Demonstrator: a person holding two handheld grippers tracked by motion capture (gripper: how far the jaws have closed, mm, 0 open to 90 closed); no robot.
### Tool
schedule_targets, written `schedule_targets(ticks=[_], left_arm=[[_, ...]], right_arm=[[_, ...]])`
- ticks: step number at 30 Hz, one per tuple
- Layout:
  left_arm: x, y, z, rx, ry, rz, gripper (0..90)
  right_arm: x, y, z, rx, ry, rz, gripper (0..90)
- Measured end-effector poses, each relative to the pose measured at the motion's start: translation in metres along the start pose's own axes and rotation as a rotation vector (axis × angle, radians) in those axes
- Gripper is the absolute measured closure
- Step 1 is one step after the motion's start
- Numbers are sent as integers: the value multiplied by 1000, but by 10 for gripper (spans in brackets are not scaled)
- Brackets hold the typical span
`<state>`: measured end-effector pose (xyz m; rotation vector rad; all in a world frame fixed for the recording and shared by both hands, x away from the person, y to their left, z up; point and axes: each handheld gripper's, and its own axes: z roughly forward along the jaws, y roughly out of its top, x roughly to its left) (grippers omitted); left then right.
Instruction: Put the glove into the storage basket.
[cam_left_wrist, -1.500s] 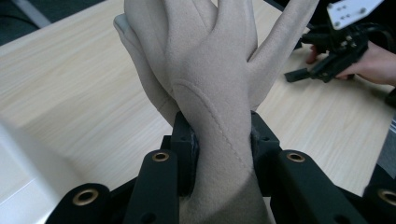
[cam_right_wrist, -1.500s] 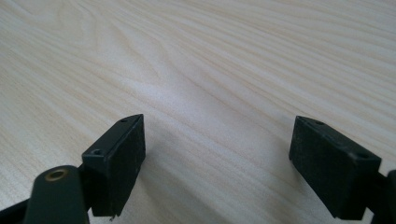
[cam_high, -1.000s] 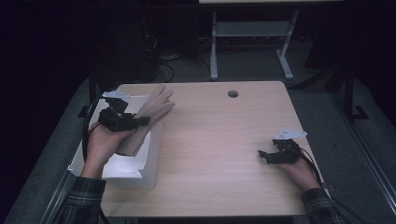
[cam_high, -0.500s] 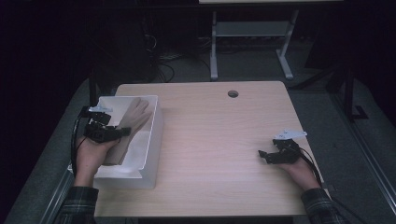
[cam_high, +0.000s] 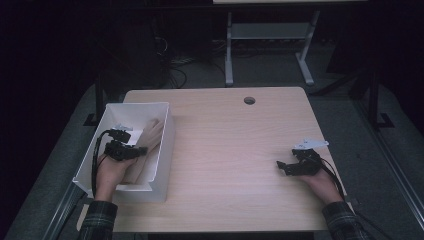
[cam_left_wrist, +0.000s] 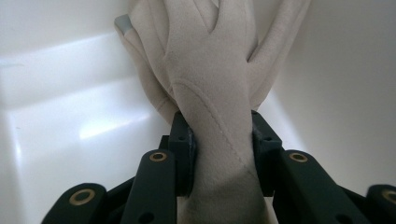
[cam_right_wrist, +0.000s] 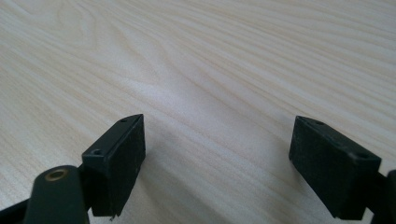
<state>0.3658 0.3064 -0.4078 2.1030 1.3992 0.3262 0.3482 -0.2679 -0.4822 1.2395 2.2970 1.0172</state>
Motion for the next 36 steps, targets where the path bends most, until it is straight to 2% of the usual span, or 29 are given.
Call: schedule_targets(ticks=[3, 4, 5, 6, 7, 8, 9, 15, 16, 19, 21, 27, 36], left_arm=[[1, -3, 7, 26, 2, 4, 647], [1, -3, 8, 32, 7, 1, 613], [2, -3, 8, 34, 7, -2, 567], [2, -3, 8, 34, 5, -10, 445], [3, -2, 7, 22, 5, -13, 445], [3, -2, 5, 15, 7, -16, 407], [3, 0, 3, 11, 14, -14, 318], [0, 13, -19, -50, 12, -3, 266], [-3, 19, -26, -75, 10, -2, 258], [-8, 26, -33, -92, 4, 4, 242], [-14, 33, -40, -115, -22, 2, 220], [-41, 57, -57, -159, -85, 52, 135], [-92, 80, -60, -186, -185, 147, 134]], right_arm=[[0, 0, 0, 0, 0, 0, 181], [0, 0, 0, 0, 0, 0, 181], [0, 0, 0, 0, 0, 0, 181], [0, 0, 0, 0, 0, 0, 181], [0, 0, 0, 0, 0, 0, 181], [0, 0, 0, 0, 0, 0, 181], [0, 0, 0, 0, 0, 0, 181], [0, 0, 0, 0, 1, 0, 180], [0, 0, 0, 0, 1, 0, 180], [0, 0, 0, 3, 1, -2, 179], [0, 0, 0, 3, 4, 1, 178], [0, 0, 0, 0, 4, 2, 178], [0, 0, 0, 0, 4, 2, 178]])
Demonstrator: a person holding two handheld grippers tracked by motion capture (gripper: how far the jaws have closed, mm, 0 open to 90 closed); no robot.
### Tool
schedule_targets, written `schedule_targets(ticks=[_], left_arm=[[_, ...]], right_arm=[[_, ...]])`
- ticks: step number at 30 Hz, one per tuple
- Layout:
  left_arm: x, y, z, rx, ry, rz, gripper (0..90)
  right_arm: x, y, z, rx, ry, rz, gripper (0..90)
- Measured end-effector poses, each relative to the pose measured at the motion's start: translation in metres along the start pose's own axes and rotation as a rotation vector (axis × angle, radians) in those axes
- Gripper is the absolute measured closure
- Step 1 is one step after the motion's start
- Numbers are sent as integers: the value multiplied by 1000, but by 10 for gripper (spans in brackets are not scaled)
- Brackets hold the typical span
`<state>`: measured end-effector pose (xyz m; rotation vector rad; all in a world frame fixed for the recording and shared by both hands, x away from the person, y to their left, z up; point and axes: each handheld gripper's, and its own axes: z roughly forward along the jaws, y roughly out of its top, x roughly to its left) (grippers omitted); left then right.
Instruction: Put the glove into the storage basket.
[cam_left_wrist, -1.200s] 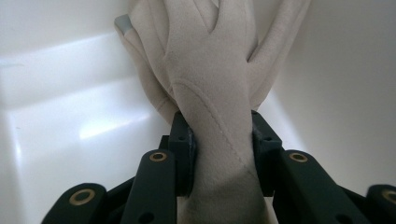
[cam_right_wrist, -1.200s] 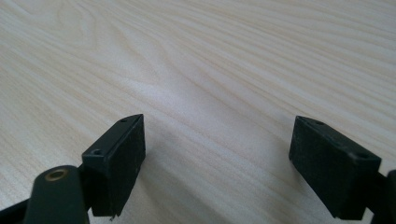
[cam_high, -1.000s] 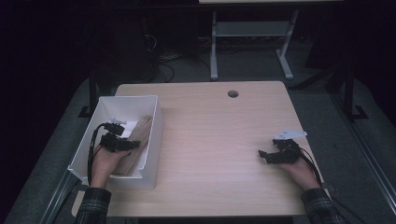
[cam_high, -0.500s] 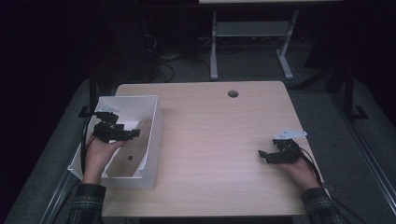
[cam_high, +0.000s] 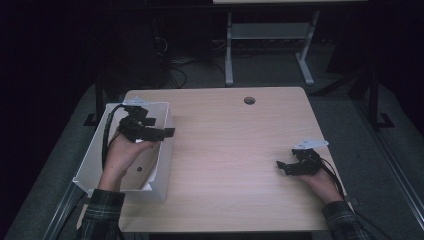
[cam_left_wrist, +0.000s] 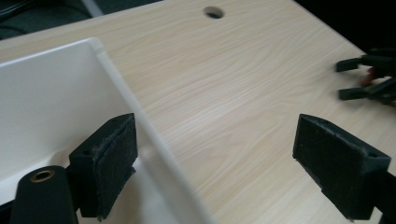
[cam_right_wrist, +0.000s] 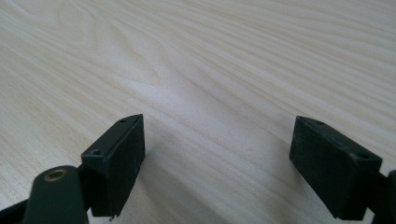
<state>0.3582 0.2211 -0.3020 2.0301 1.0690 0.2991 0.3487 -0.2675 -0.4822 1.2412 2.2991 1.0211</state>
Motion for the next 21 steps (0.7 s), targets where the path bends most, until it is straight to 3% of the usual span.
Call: schedule_targets(ticks=[3, 4, 11, 16, 18, 21], left_arm=[[-22, 7, 13, -11, -32, 23, 136], [-22, 7, 13, -11, -32, 23, 136], [-56, 11, 40, -15, -93, 63, 143], [-74, 5, 60, 2, -109, 99, 143], [-82, -2, 72, 6, -92, 129, 143], [-86, -9, 79, 5, -99, 138, 144]], right_arm=[[0, 0, 0, 1, 0, 0, 178], [0, 0, 0, 1, 0, 0, 178], [0, 0, 0, 1, 0, 0, 178], [0, 0, 0, 0, 0, -1, 177], [0, 0, 0, 2, 0, -3, 177], [0, 0, 0, 3, 0, -3, 177]])
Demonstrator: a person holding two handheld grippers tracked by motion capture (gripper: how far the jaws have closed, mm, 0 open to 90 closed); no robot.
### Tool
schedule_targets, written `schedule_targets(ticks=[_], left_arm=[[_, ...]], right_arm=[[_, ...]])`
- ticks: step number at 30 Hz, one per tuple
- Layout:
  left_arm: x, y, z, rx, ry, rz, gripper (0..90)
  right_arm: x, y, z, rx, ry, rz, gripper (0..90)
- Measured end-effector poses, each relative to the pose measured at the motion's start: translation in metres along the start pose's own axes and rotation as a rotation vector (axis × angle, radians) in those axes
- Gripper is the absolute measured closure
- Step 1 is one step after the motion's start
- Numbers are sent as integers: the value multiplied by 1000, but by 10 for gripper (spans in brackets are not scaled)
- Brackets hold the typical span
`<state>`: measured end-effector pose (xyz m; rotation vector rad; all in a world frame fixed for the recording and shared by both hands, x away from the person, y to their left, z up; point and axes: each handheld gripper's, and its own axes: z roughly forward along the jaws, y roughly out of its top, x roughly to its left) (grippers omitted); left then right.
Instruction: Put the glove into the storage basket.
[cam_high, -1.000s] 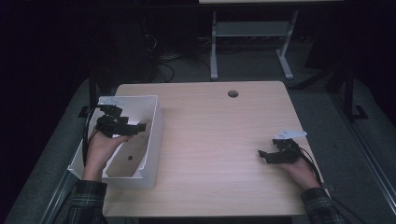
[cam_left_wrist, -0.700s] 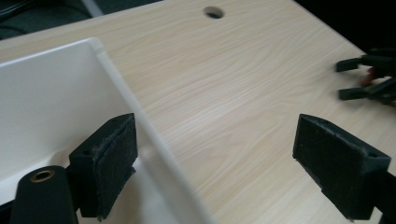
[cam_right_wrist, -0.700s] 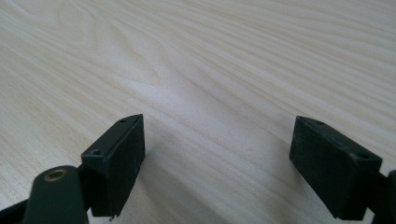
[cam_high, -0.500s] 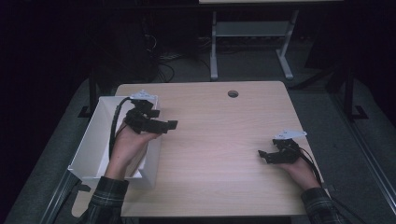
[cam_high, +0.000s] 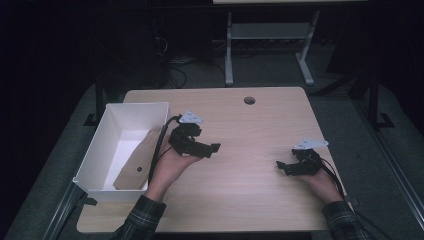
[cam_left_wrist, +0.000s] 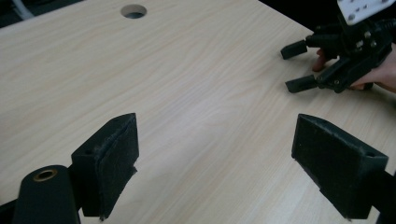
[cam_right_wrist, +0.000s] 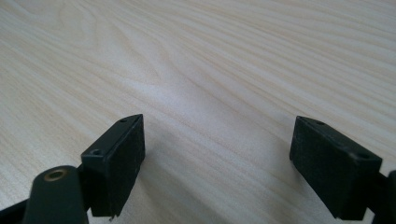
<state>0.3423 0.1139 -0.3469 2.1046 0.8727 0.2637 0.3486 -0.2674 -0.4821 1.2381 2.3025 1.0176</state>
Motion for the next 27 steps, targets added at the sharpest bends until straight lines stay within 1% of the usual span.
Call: schedule_targets(ticks=[3, 9, 10, 12, 14, 18, 19, 23, 25, 26, 27], left_arm=[[-4, -10, 10, 9, -1, 13, 143], [-9, -35, 32, 59, -6, 23, 143], [-9, -40, 35, 61, -9, 19, 143], [-10, -48, 42, 85, -13, 25, 143], [-11, -56, 48, 98, -10, 32, 143], [-11, -69, 60, 118, 6, 62, 143], [-11, -73, 63, 121, 7, 62, 143], [-10, -81, 73, 141, 19, 68, 143], [-9, -83, 76, 158, 20, 81, 143], [-9, -85, 78, 162, 16, 69, 143], [-9, -86, 79, 169, 13, 68, 143]], right_arm=[[0, 0, 0, 0, 0, -1, 177], [0, 0, 0, 0, 0, -1, 177], [0, 0, 0, 0, 0, -2, 177], [0, 0, 0, 0, 0, -2, 177], [0, 0, 0, 0, 0, -2, 177], [0, 0, 0, 0, 0, -2, 177], [0, 0, 0, -4, -1, -8, 177], [0, 0, 0, -4, 1, -11, 177], [0, 0, 0, -4, 1, -11, 177], [0, 0, 0, -3, 2, -9, 177], [0, 0, 0, -3, 2, -10, 177]])
